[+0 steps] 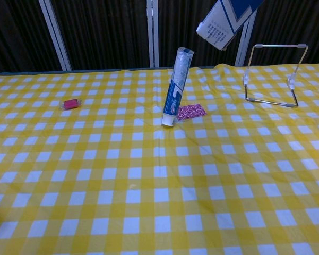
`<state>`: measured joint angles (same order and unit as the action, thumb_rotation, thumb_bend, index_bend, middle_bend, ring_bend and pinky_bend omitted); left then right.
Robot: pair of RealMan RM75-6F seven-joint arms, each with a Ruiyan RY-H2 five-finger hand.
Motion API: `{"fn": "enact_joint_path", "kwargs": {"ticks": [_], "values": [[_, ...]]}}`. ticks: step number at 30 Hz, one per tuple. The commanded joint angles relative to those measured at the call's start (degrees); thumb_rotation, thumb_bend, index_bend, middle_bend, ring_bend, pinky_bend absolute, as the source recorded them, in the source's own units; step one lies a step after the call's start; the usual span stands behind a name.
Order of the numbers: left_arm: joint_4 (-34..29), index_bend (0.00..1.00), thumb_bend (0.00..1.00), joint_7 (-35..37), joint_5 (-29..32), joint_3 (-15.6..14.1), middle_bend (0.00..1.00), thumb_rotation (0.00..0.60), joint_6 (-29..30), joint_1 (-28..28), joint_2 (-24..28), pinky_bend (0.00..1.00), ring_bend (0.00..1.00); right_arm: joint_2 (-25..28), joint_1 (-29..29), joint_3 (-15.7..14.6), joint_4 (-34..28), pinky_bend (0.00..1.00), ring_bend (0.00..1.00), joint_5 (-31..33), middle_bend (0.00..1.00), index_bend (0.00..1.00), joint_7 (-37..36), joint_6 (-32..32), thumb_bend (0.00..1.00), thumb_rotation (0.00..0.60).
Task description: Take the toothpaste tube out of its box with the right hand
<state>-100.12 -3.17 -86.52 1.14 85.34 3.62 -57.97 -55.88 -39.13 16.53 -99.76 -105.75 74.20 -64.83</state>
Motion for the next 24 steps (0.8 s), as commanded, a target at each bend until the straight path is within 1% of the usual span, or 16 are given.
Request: {"fn": "enact_joint_path", "kwargs": {"ticks": [1,4,7,9,15,17,19,20,21,22,23,24], "values": [[0.0,0.0,0.0,0.0,-0.1,0.0,0.0,0.6,-0.1,0.0,0.0,0.0,0.0,-1.1,1.3,-0.5,-0.3,0.46,0.41,2.4,0.44,0.45,-3.3,-1.0,0.38,0.6],[0.0,0.0,0.0,-0.2,-0.1,-0.1,0.0,0.6,-0.1,0.0,0.0,0.0,0.0,-4.3,2.9,-1.7,-0.9,0.46,0.41,7.7,0.44,0.45,-11.0,-1.4,0.38,0.6],[-0.1,0.0,0.0,-0.5,-0.1,-0.1,0.0,0.6,-0.1,0.1,-0.1,0.0,0.0,-7.7,4.0,-3.1,-1.1,0.46,0.41,13.1,0.44,0.44,-17.4,-0.4,0.38,0.6],[-0.1,0.0,0.0,-0.7,-0.1,-0.2,0.0,0.6,-0.2,0.1,-0.2,0.0,0.0,-10.3,4.4,-4.3,-0.4,0.46,0.41,16.1,0.44,0.44,-20.7,1.1,0.38,0.6],[0.2,0.0,0.0,-1.1,0.6,0.0,0.0,0.6,-0.8,0.3,-0.5,0.0,0.0,-16.4,4.9,-6.6,2.9,0.46,0.41,21.0,0.42,0.42,-26.2,3.2,0.37,0.6],[0.3,0.0,0.0,-1.2,0.8,0.0,0.0,0.6,-1.0,0.4,-0.6,0.0,0.0,-17.9,5.1,-7.0,3.6,0.46,0.41,22.3,0.4,0.4,-27.9,3.7,0.33,0.6],[0.3,0.0,0.0,-1.2,0.9,0.0,0.0,0.6,-1.2,0.5,-0.7,0.0,0.0,-19.4,5.3,-7.3,4.2,0.45,0.4,24.1,0.37,0.36,-30.3,4.4,0.24,0.6],[0.3,0.0,0.0,-1.2,0.9,0.0,0.0,0.6,-1.2,0.5,-0.7,0.0,0.0,-20.0,5.4,-7.4,4.2,0.43,0.38,25.2,0.33,0.32,-31.5,4.7,0.18,0.6],[0.3,0.0,0.0,-1.2,0.9,0.1,0.0,0.6,-1.2,0.5,-0.7,0.0,0.0,-20.4,5.5,-7.4,4.2,0.4,0.35,26.2,0.3,0.28,-32.5,5.1,0.14,0.6],[0.3,0.0,0.0,-1.2,0.9,0.1,0.0,0.6,-1.1,0.5,-0.7,0.0,0.0,-20.8,5.5,-7.5,4.2,0.36,0.31,27.4,0.25,0.22,-33.5,5.7,0.08,0.6],[0.3,0.0,0.0,-1.2,1.0,0.1,0.0,0.6,-1.1,0.4,-0.7,0.0,0.0,-20.9,5.4,-7.5,4.2,0.33,0.27,27.7,0.21,0.17,-33.8,6.0,0.04,0.6],[0.3,0.0,0.0,-1.2,1.0,0.1,0.0,0.6,-1.1,0.4,-0.7,0.0,0.0,-21.0,5.4,-7.7,4.0,0.28,0.2,28.4,0.15,0.11,-34.4,6.5,0.01,0.6]]}}
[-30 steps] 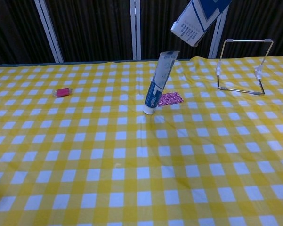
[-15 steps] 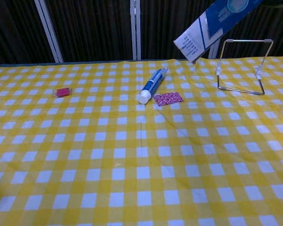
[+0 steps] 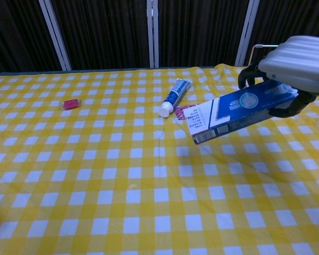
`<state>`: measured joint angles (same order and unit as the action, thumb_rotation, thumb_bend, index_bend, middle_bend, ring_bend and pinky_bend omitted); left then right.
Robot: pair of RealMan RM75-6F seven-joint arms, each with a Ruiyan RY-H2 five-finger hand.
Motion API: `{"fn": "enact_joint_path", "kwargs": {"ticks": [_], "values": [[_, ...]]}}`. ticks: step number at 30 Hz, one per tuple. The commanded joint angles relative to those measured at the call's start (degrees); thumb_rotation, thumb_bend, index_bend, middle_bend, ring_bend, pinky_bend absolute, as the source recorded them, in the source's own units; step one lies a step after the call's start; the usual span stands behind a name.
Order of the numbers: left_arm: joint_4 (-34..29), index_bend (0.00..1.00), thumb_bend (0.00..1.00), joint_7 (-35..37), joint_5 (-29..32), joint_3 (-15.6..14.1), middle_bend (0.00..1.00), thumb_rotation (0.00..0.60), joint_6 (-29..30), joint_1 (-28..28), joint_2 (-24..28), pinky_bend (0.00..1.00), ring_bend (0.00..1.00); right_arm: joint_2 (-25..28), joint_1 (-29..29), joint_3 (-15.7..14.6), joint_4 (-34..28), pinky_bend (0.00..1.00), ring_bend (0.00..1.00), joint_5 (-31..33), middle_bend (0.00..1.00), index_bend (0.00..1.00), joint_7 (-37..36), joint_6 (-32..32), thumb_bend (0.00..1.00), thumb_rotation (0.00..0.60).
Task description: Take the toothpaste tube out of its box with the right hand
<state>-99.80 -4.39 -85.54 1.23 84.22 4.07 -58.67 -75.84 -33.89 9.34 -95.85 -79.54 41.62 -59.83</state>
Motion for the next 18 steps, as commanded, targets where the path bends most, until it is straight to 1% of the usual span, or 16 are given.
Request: {"fn": "enact_joint_path", "kwargs": {"ticks": [1,3,4,6,8,10,13,15,16,18], "values": [[0.0,0.0,0.0,0.0,0.1,0.1,0.0,0.6,0.0,0.0,0.0,0.0,0.0,-0.9,0.2,-0.6,-0.4,0.25,0.16,3.0,0.11,0.07,-2.3,2.0,0.0,0.6],[0.0,0.0,0.0,0.0,0.3,0.1,0.0,0.6,-0.2,0.1,0.0,0.0,0.0,-0.2,0.5,-0.7,-2.0,0.21,0.1,5.0,0.05,0.03,-3.0,2.6,0.0,0.6],[0.0,0.0,0.0,0.0,0.3,0.1,0.0,0.6,-0.3,0.1,0.0,0.0,0.0,0.3,0.7,-0.7,-2.9,0.19,0.08,5.4,0.04,0.02,-3.2,2.5,0.0,0.6],[0.1,0.0,0.0,0.1,0.4,0.1,0.0,0.6,-0.3,0.1,0.0,0.0,0.0,1.5,1.2,-1.0,-4.6,0.16,0.06,5.2,0.04,0.02,-3.7,1.8,0.0,0.6],[0.0,0.0,0.0,0.2,0.3,0.1,0.0,0.6,-0.1,0.1,0.0,0.0,0.0,3.4,2.2,-1.5,-6.2,0.13,0.06,3.6,0.03,0.02,-4.9,0.2,0.0,0.6],[0.0,0.0,0.0,0.0,0.2,0.1,0.0,0.6,0.2,-0.1,0.0,0.0,0.0,5.2,3.2,-2.2,-6.9,0.09,0.05,1.1,0.04,0.02,-6.2,-1.8,0.0,0.6],[-0.1,0.0,0.0,-0.2,-0.4,0.1,0.0,0.6,1.1,-0.4,0.0,0.0,0.0,8.4,5.7,-3.7,-6.2,0.09,0.05,-5.0,0.06,0.05,-9.9,-6.7,0.0,0.6],[-0.2,0.0,0.0,-0.2,-0.8,0.1,0.0,0.6,1.7,-0.6,0.0,0.0,0.0,9.7,7.3,-4.6,-5.0,0.1,0.05,-8.3,0.07,0.06,-13.5,-10.1,0.0,0.6],[-0.3,0.0,0.0,-0.1,-1.0,0.1,0.0,0.6,2.1,-0.7,0.1,0.0,0.0,10.5,8.7,-5.3,-4.0,0.1,0.05,-10.2,0.07,0.06,-16.5,-12.7,0.0,0.6],[-0.3,0.0,0.0,0.1,-1.3,0.0,0.0,0.6,2.5,-0.9,0.2,0.0,0.0,11.5,10.6,-6.4,-2.6,0.09,0.05,-12.0,0.07,0.06,-20.4,-15.7,0.0,0.6]]}}
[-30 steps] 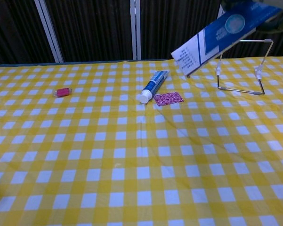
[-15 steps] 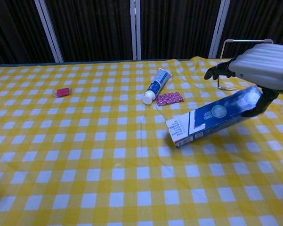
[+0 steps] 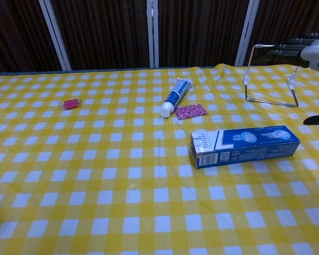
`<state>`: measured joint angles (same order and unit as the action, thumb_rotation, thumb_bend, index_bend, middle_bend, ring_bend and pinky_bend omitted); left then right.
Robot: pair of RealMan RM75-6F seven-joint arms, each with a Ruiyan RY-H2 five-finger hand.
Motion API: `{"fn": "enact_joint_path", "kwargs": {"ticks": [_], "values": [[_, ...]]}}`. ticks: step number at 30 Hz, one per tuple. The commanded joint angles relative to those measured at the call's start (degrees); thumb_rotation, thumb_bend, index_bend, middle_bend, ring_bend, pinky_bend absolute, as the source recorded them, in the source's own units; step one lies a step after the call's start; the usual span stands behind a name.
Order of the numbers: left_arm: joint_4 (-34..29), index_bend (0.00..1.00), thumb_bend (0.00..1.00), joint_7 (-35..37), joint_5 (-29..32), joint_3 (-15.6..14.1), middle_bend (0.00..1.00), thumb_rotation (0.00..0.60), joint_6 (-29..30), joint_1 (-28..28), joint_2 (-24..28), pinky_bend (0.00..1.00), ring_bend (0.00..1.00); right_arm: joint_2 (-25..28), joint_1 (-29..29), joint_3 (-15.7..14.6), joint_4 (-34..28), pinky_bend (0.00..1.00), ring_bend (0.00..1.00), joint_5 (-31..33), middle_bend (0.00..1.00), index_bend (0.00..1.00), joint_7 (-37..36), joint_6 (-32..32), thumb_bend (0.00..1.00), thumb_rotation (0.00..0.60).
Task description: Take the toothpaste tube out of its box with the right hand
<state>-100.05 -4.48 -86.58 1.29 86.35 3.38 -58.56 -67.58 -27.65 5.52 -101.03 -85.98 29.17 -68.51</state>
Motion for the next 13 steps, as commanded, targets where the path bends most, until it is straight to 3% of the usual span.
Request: {"fn": "enact_joint_path", "kwargs": {"ticks": [1,7,13], "values": [[-0.1,0.0,0.0,0.3,-0.5,-0.1,0.0,0.6,0.5,-0.3,0.1,0.0,0.0,3.6,5.4,-3.1,3.4,0.09,0.04,-6.4,0.07,0.06,-9.8,-8.5,0.0,0.6],[-0.2,0.0,0.0,1.0,-1.4,-0.3,0.0,0.6,1.3,-0.6,0.5,0.0,0.0,4.0,11.9,-5.7,11.2,0.04,0.01,-9.7,0.06,0.07,-17.2,-18.3,0.0,0.6],[-0.1,0.0,0.0,1.6,-2.0,-0.5,0.0,0.6,1.6,-0.7,0.7,0.0,0.0,3.4,15.3,-6.2,15.3,0.03,0.0,-9.1,0.05,0.07,-20.2,-22.2,0.0,0.6]]}}
